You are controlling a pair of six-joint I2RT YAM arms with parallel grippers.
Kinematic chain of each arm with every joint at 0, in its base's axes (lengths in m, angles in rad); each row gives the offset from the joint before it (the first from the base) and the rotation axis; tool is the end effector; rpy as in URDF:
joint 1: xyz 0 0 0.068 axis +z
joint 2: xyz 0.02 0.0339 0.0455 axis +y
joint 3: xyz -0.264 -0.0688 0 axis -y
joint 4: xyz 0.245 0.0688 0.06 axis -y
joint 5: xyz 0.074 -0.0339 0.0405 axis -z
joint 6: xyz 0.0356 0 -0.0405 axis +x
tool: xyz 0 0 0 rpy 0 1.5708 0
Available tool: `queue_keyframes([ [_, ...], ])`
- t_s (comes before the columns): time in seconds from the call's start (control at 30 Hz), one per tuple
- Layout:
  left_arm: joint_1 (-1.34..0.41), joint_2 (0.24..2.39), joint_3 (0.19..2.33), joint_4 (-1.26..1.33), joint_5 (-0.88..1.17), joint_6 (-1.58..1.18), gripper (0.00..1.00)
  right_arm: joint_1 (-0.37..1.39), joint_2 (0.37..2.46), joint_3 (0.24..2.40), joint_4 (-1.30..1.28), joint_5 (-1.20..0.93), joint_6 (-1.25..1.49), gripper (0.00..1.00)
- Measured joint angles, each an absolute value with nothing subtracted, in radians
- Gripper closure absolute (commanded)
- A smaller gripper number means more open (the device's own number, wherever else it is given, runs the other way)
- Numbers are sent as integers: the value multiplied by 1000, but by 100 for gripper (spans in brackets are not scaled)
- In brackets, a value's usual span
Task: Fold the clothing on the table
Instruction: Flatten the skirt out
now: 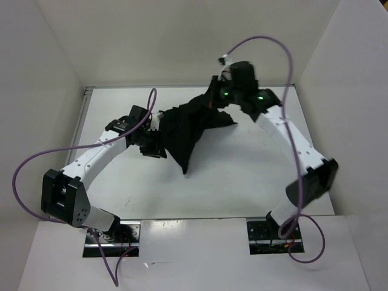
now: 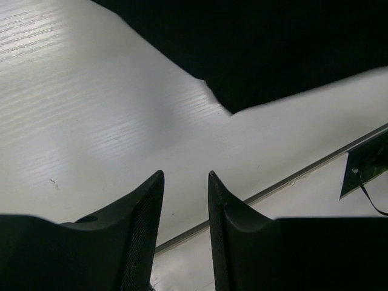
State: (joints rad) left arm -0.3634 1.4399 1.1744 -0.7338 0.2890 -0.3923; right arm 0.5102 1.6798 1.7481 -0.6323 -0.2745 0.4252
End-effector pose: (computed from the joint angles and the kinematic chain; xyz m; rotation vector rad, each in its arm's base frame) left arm 0.2732 -0.1148 0.2779 0.0748 2.6437 -0.6438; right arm 0.3274 0.1943 0.3946 -0.2635 2.2144 0.8262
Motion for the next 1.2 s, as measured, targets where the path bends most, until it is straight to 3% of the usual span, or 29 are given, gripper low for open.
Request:
queue_keyframes([
  [0.23,-363,1448,1166,-722,294,-391,56,318,1310,1514,-532,-321,476,96],
  [0.4,-363,1487,1166,-716,294,-387,56,311,1293,1224,-685,-305,481,90],
  [0.47,-363,1501,1166,-715,295,-375,56,312,1321,1150,-817,-286,487,99],
  [0.63,-363,1523,1166,-718,302,-363,56,312,1290,1148,-1122,-130,539,100],
  [0.83,-363,1568,1172,-720,319,-342,56,317,1281,1185,-1235,-13,590,100],
  [0.9,-372,1580,1172,-720,323,-342,51,321,1307,1185,-1241,12,603,100],
  [1.07,-404,1584,1143,-700,355,-337,27,324,1342,1185,-1237,35,609,100],
  [1.2,-423,1584,1079,-673,394,-344,24,325,1352,1185,-1231,34,609,100],
])
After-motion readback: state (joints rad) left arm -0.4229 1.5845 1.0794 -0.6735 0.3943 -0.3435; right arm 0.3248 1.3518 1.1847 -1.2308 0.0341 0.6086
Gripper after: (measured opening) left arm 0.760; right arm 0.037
